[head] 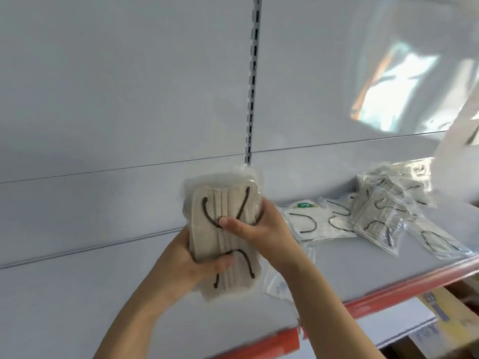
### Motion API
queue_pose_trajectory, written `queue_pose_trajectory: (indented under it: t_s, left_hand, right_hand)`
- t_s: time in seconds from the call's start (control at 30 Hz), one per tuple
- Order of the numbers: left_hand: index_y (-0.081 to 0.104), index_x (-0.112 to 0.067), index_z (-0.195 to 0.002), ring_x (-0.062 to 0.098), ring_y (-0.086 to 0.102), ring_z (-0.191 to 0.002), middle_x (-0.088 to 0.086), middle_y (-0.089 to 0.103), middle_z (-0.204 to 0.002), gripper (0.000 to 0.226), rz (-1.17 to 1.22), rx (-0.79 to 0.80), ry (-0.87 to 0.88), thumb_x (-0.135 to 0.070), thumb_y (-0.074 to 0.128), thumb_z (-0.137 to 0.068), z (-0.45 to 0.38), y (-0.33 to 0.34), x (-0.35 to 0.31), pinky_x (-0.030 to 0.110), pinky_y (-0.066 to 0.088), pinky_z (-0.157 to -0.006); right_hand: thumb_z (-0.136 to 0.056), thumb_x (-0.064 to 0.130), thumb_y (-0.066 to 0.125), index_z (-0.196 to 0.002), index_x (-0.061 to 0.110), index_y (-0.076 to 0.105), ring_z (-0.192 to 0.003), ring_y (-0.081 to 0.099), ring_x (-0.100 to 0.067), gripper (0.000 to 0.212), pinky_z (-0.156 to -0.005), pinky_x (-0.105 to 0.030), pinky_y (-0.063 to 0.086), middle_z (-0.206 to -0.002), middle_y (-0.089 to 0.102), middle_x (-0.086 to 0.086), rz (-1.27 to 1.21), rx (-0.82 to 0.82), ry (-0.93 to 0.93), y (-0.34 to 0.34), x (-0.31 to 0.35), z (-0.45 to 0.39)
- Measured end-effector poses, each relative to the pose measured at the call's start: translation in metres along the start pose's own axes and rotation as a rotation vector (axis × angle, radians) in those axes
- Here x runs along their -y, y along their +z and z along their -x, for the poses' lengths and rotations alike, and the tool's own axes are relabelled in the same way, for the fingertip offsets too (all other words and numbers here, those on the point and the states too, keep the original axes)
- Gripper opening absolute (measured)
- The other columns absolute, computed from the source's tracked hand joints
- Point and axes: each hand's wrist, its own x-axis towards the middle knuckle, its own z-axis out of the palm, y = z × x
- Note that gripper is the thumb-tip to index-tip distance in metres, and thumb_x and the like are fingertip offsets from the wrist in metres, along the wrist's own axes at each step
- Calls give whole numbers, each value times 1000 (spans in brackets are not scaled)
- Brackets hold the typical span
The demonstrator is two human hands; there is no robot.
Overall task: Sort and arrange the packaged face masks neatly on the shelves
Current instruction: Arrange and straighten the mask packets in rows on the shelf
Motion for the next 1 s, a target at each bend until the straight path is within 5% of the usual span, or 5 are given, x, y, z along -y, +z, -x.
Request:
queue_pose_trajectory:
  t_s: [0.27,0.37,0.5,0.73,1.0]
  left_hand:
    - [69,-27,-116,12,75,-95,-9,79,-103,80,108,54,-64,-60,88,-46,-63,82,-43,41,58,-87]
    - [72,-24,-108,19,75,-96,-5,80,-97,76,229,-15,-147,-58,92,-43,-84,115,-46,43,57,-88]
    - [73,-18,-108,21,77,-93,1,80,-100,93,342,27,-219,-56,94,-26,-106,152,-59,39,55,-83]
    - [71,-15,-111,19,77,-87,2,80,-97,55,370,23,-315,-33,91,-62,-128,190,-77,35,54,-77]
    - [69,-14,-115,19,78,-84,4,80,-98,46,341,90,-343,-29,77,-73,-128,204,-84,34,55,-74]
  right_hand:
    - [-84,72,52,-123,17,65,-112,65,-18,69,-93,-28,54,-123,68,-1,-148,-337,208,-123,-13,0]
    - [-82,62,66,-144,16,44,-135,46,-24,80,-104,-23,41,-146,47,-5,723,-612,333,-205,-39,17]
    - [-70,63,77,-159,30,-3,-153,-10,-25,125,-125,-46,4,-166,-11,3,1114,-216,583,-278,-79,37]
    - [-87,18,56,-101,18,62,-103,61,-21,15,-66,-30,41,-104,65,6,1131,-512,324,-305,-94,31]
    - [-97,17,59,-91,17,71,-62,54,-16,13,-63,-31,42,-69,64,1,999,-443,313,-337,-80,53]
